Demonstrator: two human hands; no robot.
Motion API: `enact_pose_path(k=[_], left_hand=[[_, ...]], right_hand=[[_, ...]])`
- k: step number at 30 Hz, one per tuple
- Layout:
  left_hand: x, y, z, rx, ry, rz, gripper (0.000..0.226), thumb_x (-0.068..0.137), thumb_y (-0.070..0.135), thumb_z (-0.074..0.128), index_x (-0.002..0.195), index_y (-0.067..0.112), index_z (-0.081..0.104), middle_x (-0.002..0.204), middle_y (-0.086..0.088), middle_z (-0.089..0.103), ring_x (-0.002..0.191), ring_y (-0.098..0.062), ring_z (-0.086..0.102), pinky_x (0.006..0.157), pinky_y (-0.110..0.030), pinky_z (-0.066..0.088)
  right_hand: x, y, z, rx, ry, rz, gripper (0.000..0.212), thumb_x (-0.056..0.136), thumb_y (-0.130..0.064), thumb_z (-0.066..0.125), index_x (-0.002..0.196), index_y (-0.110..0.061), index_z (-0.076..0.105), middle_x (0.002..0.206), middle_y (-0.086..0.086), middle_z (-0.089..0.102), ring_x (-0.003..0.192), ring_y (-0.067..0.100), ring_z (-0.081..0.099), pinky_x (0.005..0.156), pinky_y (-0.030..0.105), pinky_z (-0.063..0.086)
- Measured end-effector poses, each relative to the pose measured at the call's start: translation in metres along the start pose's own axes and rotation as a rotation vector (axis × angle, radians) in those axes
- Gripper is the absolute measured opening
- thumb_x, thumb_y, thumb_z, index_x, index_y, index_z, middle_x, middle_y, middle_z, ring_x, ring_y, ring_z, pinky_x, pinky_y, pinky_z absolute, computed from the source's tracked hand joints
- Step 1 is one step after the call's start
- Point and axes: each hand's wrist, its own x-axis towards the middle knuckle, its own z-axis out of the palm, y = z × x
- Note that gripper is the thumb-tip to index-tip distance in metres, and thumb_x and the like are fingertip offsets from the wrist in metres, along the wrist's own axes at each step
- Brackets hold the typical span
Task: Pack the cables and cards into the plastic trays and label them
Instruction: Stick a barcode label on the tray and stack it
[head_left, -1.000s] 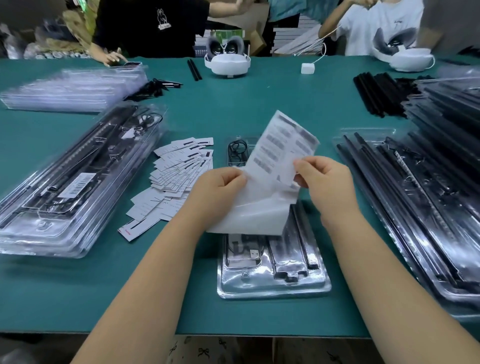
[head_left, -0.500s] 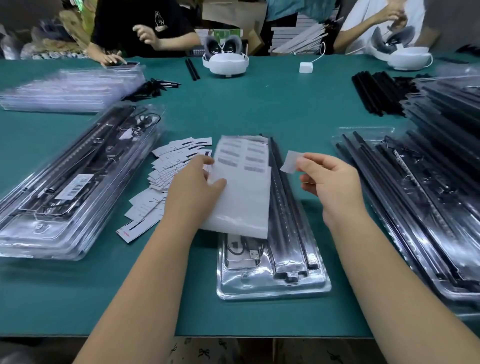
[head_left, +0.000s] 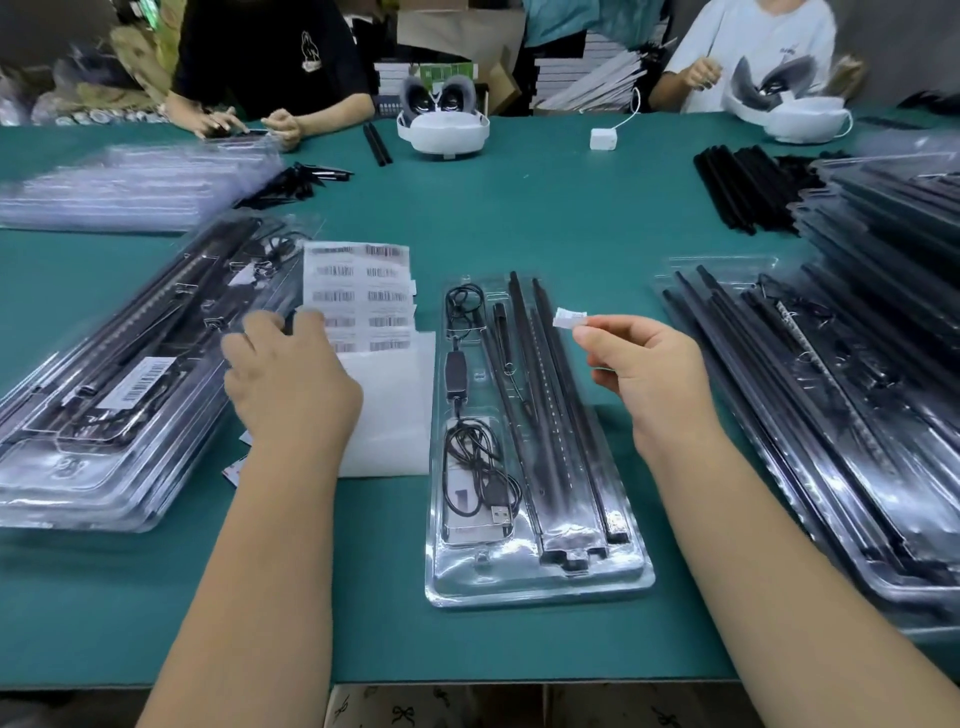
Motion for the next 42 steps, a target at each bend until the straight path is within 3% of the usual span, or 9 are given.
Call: enact_pose_path(k=[3,7,14,21,25,32,34,37,42], left_hand=[[-0.008,0.016,-0.003,-0.408,0.116,0.148,0.023,0.087,0.022,0.058,0.109,0.018,0.063,0.110,-0.008,0.058,0.103,-0.023,0.050,0.083,-0.029,0.035],[-0.036,0.048,0.000,-0.950,-0.301,0.205,0.026,0.090,0.035,0.058,0.069,0.027,0.071,0.066,0.009,0.069,0.049,-0.007,0.046,0.050,-0.019,0.040],[-0.039,0.055,0.003,-1.373,-0.643,-0.017,0.017,0.085,0.023,0.068,0.070,0.019,0.074,0.065,0.005,0.067,0.048,-0.004,0.047,0.042,-0.015,0.037],[-0.039,0.054,0.004,-1.156,-0.448,0.043,0.017,0.081,0.011,0.068,0.070,0.024,0.068,0.055,0.015,0.060,0.049,0.000,0.050,0.048,-0.012,0.039],[-0.042,0.054,0.004,-1.111,-0.417,0.170,0.021,0.080,0.011,0.071,0.066,0.027,0.069,0.055,0.017,0.062,0.048,0.005,0.050,0.049,-0.009,0.039],[-0.043,0.054,0.009,-1.073,-0.424,0.258,0.012,0.083,0.021,0.070,0.085,0.033,0.069,0.067,0.018,0.067,0.059,0.006,0.056,0.058,-0.011,0.041],[-0.042,0.054,0.012,-0.890,-0.332,0.297,0.027,0.083,0.037,0.068,0.109,0.033,0.060,0.087,0.020,0.067,0.078,0.005,0.058,0.067,-0.014,0.042],[-0.043,0.053,0.019,-0.494,-0.284,0.544,0.074,0.082,0.063,0.053,0.142,0.022,0.039,0.138,0.005,0.049,0.126,-0.012,0.044,0.103,-0.031,0.038],[-0.044,0.055,0.033,-0.179,-0.590,0.638,0.092,0.077,0.081,0.031,0.152,0.030,0.013,0.161,0.001,-0.001,0.146,-0.021,-0.008,0.117,-0.041,0.001]], right_hand=[[-0.004,-0.002,0.003,-0.012,-0.063,-0.080,0.023,0.078,-0.008,0.074,0.064,-0.026,0.073,0.063,-0.013,0.068,0.059,-0.001,0.058,0.056,0.011,0.046],[-0.015,-0.004,0.013,-0.098,-0.170,-0.232,0.024,0.076,-0.006,0.076,0.069,-0.028,0.073,0.069,-0.011,0.071,0.065,-0.001,0.063,0.063,0.010,0.047],[-0.022,-0.003,0.017,-0.174,-0.236,-0.343,0.026,0.077,-0.004,0.075,0.074,-0.029,0.071,0.073,-0.004,0.072,0.067,0.006,0.062,0.065,0.015,0.051],[-0.022,0.000,0.016,-0.309,-0.437,-0.312,0.027,0.073,-0.011,0.078,0.082,-0.034,0.068,0.086,-0.008,0.063,0.071,0.006,0.057,0.067,0.017,0.049],[-0.014,0.003,0.013,-0.191,-0.266,-0.211,0.029,0.075,-0.025,0.078,0.092,-0.031,0.056,0.090,-0.009,0.062,0.079,0.007,0.060,0.071,0.019,0.051],[-0.004,0.004,0.007,-0.149,-0.161,-0.108,0.012,0.084,-0.020,0.070,0.073,-0.023,0.070,0.071,-0.009,0.067,0.071,0.007,0.056,0.070,0.029,0.051],[0.000,0.005,0.006,-0.108,-0.130,-0.123,0.015,0.089,-0.018,0.065,0.075,-0.023,0.067,0.067,-0.014,0.065,0.067,0.002,0.055,0.065,0.020,0.050],[0.008,0.003,0.004,0.018,-0.036,-0.057,0.013,0.095,-0.020,0.057,0.083,-0.021,0.064,0.074,-0.013,0.064,0.071,0.000,0.056,0.064,0.017,0.050],[0.039,-0.010,0.009,-0.147,-0.081,-0.021,0.021,0.099,-0.021,0.048,0.081,-0.021,0.058,0.088,0.000,0.060,0.078,0.008,0.054,0.073,0.028,0.049]])
